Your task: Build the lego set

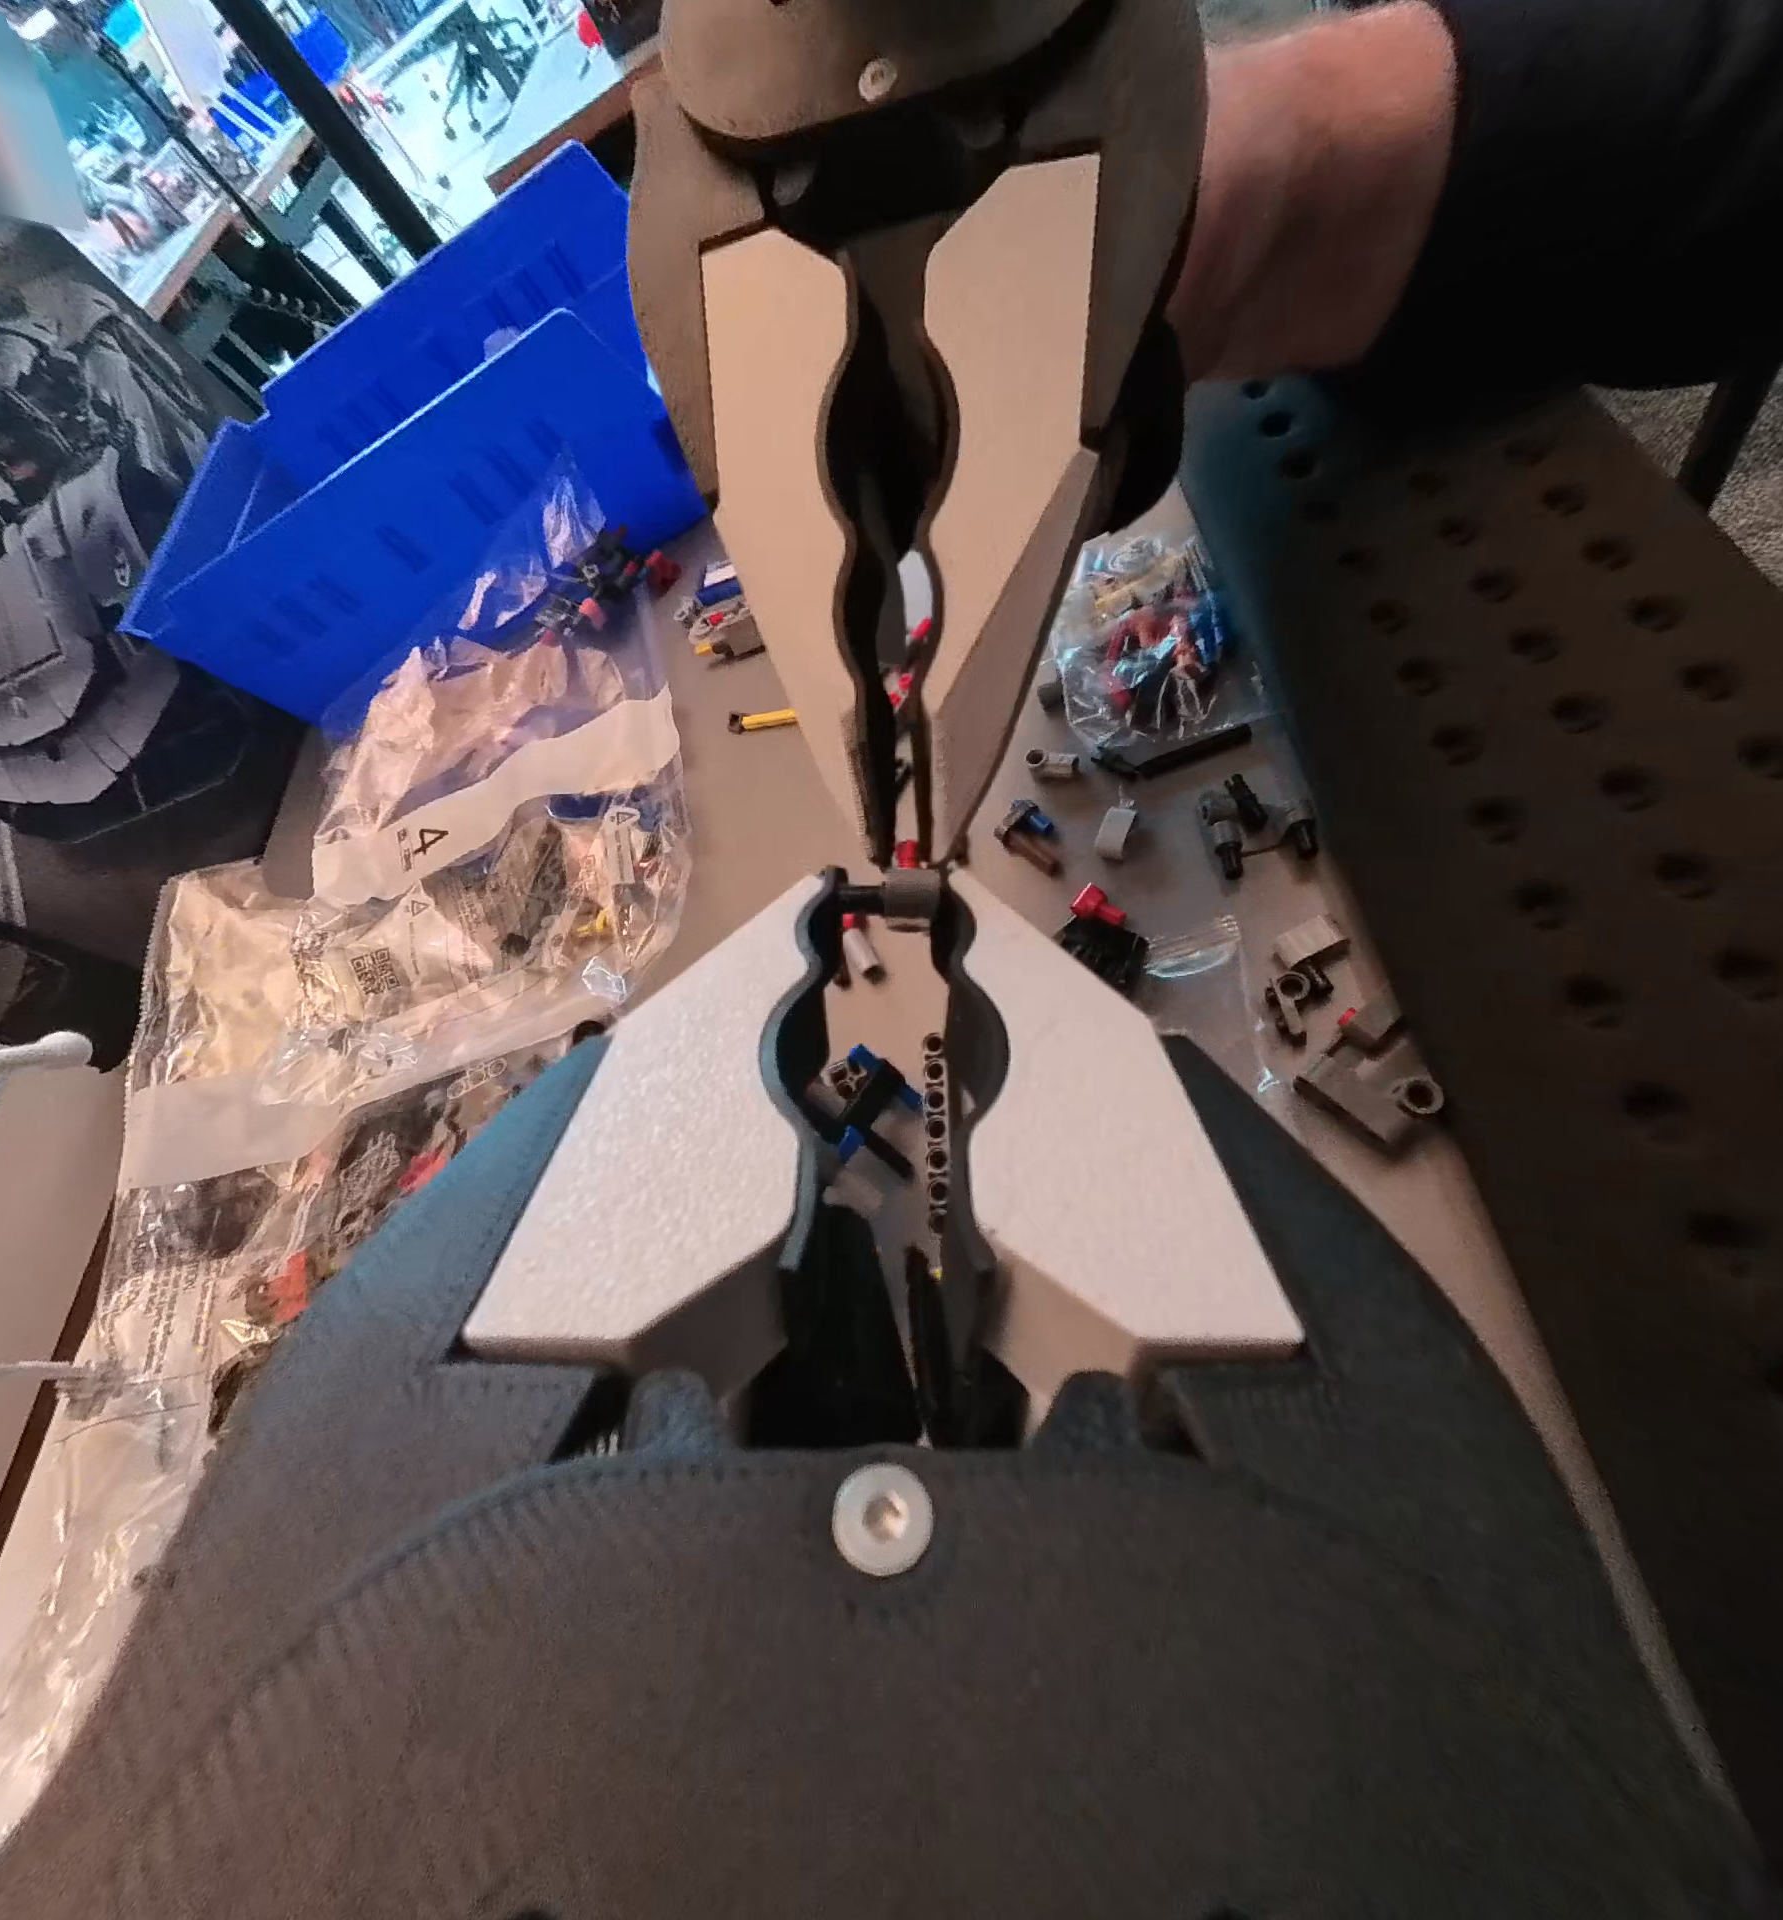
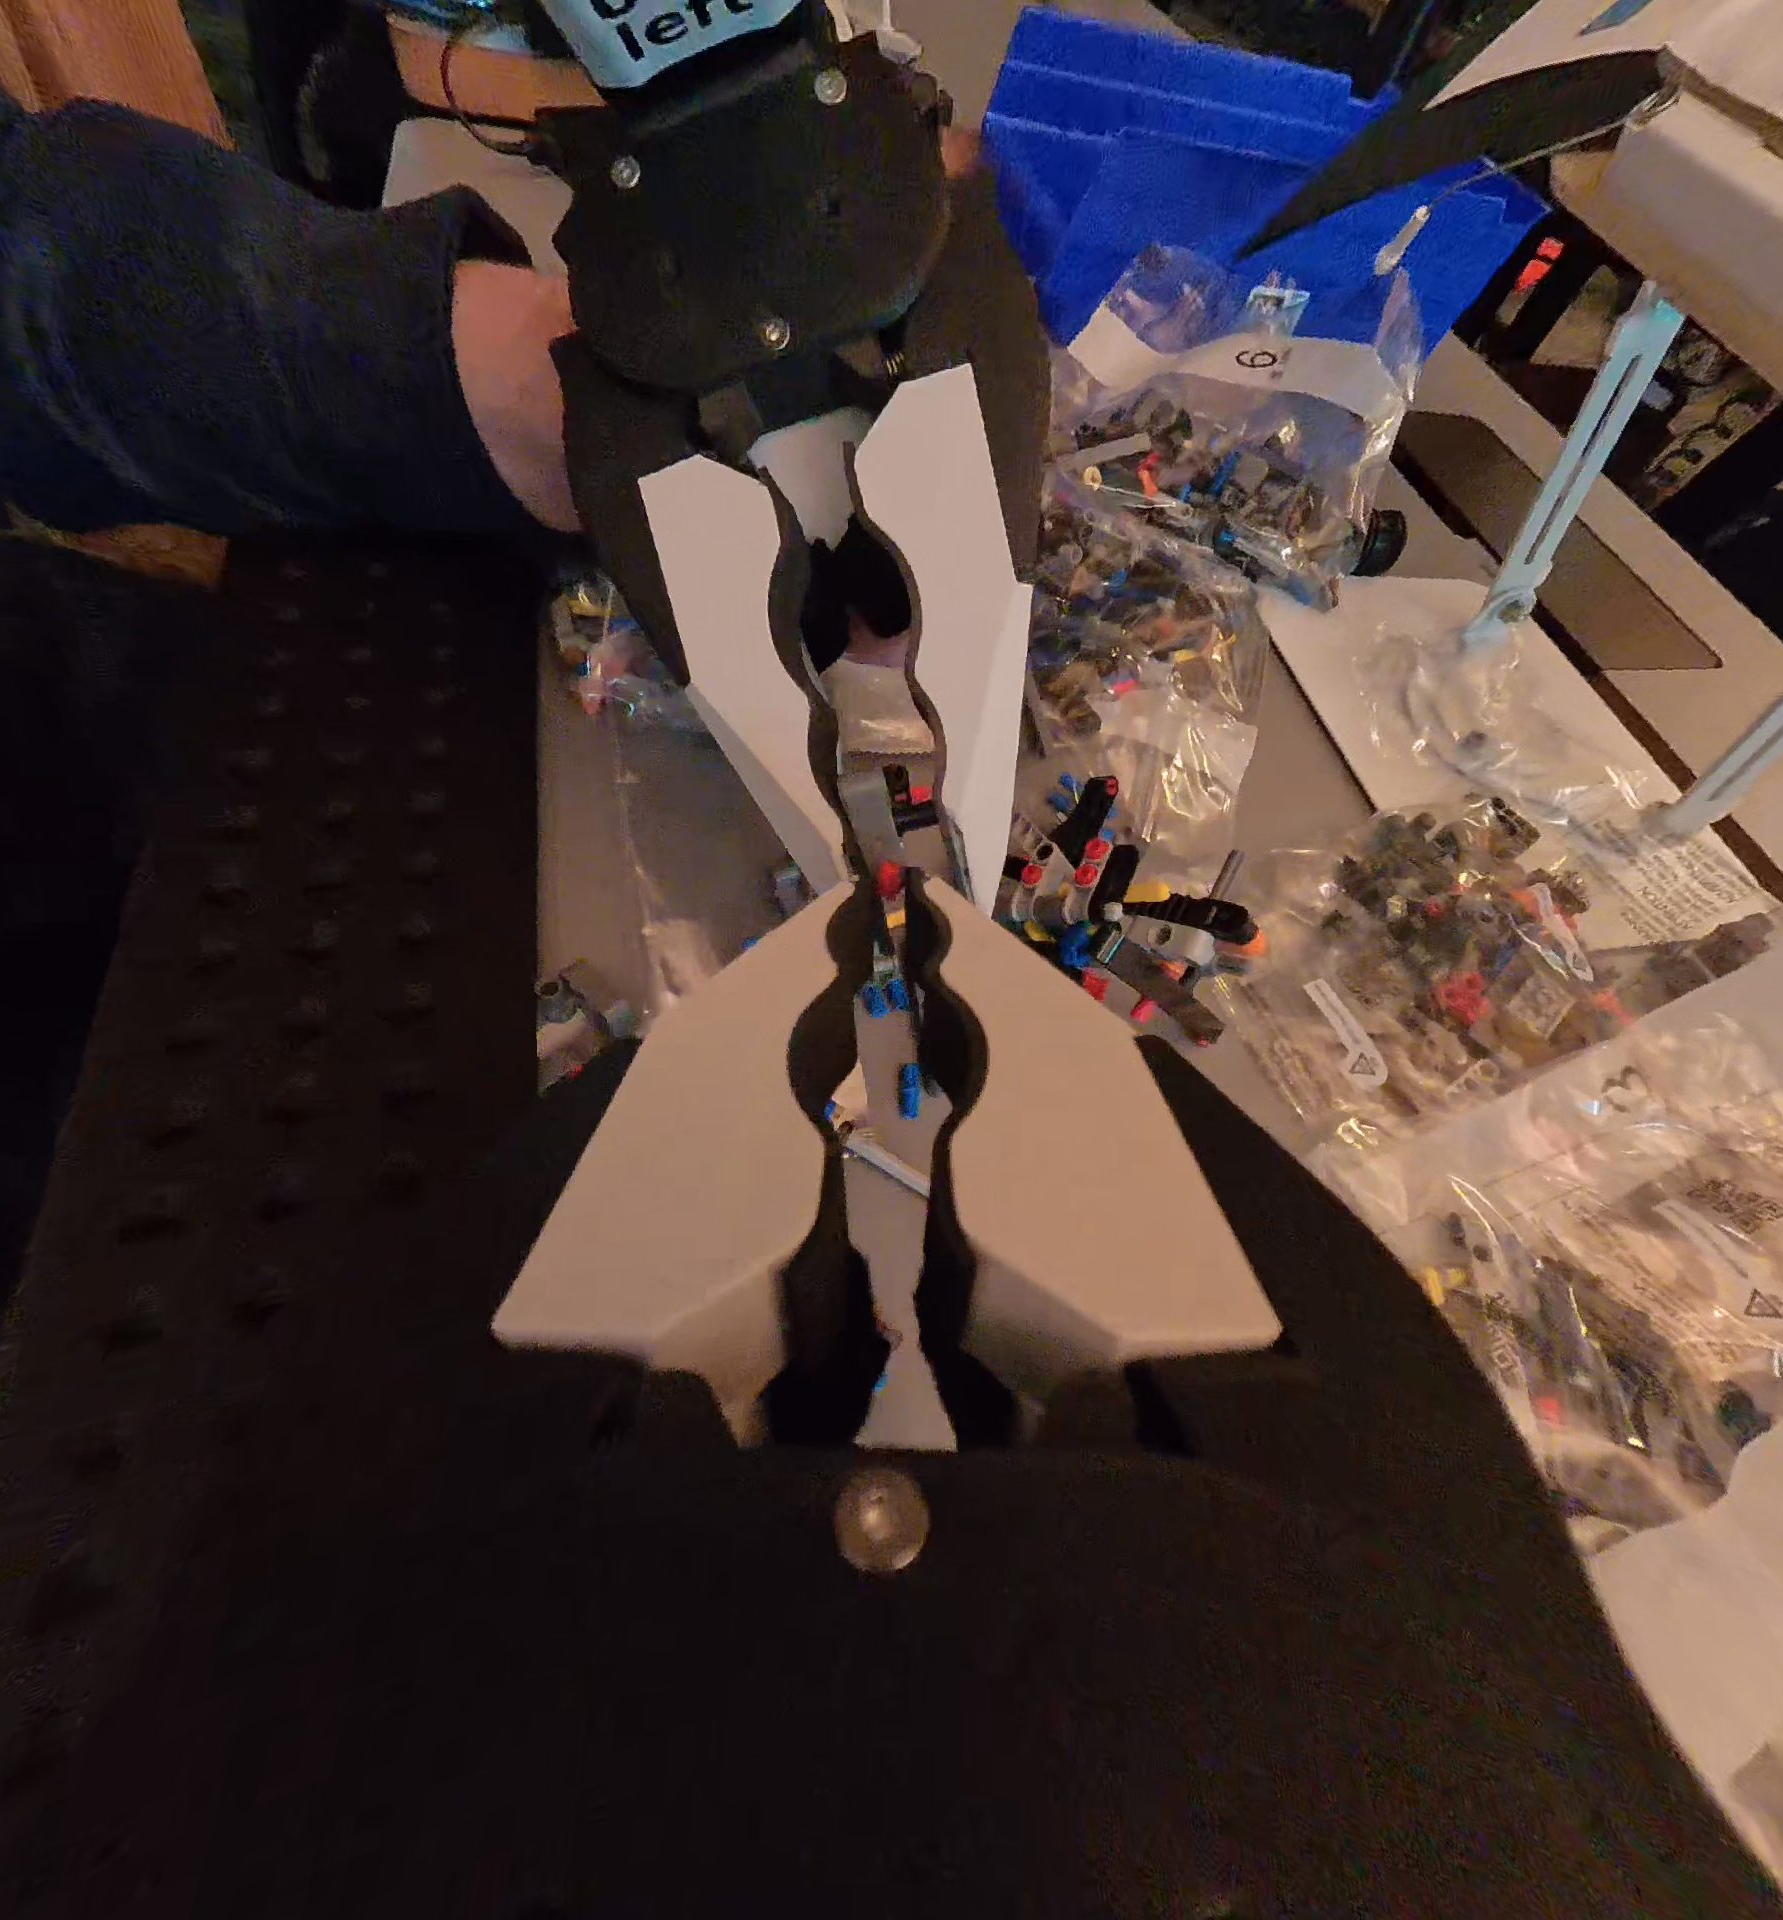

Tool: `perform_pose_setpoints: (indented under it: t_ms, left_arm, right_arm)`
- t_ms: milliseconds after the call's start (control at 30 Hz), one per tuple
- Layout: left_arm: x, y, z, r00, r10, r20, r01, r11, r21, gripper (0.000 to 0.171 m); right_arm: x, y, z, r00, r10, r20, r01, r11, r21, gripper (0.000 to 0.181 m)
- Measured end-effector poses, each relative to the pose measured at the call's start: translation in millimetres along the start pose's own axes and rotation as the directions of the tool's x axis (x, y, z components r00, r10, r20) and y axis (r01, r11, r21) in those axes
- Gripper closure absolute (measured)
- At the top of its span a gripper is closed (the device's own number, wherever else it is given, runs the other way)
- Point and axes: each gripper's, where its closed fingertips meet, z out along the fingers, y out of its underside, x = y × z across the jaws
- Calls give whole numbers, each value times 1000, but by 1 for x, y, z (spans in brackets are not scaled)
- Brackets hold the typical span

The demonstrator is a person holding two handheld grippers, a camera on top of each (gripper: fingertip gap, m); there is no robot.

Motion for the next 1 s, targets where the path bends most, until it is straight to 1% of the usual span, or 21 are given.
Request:
perform_pose_setpoints:
  t_ms: [100,333,400,467,533,600,667,767,800,833,867,900,933,967,1000]
  left_arm:
    - [-1,-4,-2,1000,1,5,-1,1000,16,156]
    - [0,0,-1,1000,27,14,-27,999,-20,156]
    - [1,1,-1,999,34,14,-34,999,-27,156]
    - [2,6,1,998,63,15,-62,996,-66,156]
    - [3,13,2,996,89,16,-87,990,-111,156]
    - [3,10,0,996,85,12,-84,992,-94,157]
    - [5,4,-4,997,73,-4,-73,995,-63,157]
    - [8,3,-5,996,85,-14,-85,994,-63,157]
    - [7,3,-7,997,72,-15,-73,995,-61,157]
    - [-3,16,-12,996,78,29,-74,989,-129,157]
    - [-13,27,-21,996,70,62,-60,985,-160,157]
    - [-17,19,-30,998,1,61,3,997,-76,157]
    - [-21,3,-36,997,-41,61,40,999,15,157]
    - [-22,1,-33,996,-2,87,2,1000,-7,157]
    - [-20,1,-26,994,47,102,-43,998,-34,157]
  right_arm:
    - [-1,-4,-2,1000,-2,6,2,1000,24,180]
    - [-2,-1,1,997,-65,-35,64,998,-28,180]
    - [-2,0,1,991,-120,-66,115,991,-66,180]
    - [-2,6,4,981,-172,-89,158,977,-140,181]
    - [-2,11,7,982,-167,-89,149,973,-177,180]
    - [-4,6,5,984,-156,-83,142,978,-154,181]
    - [-7,1,2,991,-126,-51,120,987,-111,181]
    - [-11,-1,1,992,-119,-31,116,989,-94,181]
    - [-8,-1,-1,993,-112,-43,108,990,-95,181]
    - [1,4,-11,992,-103,-78,95,990,-102,181]
    - [6,-1,-24,995,-57,-86,54,998,-37,181]
    - [9,-9,-34,997,-5,-78,9,999,49,181]
    - [14,-13,-36,995,27,-95,-20,998,67,181]
    - [14,-17,-31,996,63,-68,-57,995,77,181]
    - [8,-16,-22,996,91,-10,-90,993,73,181]
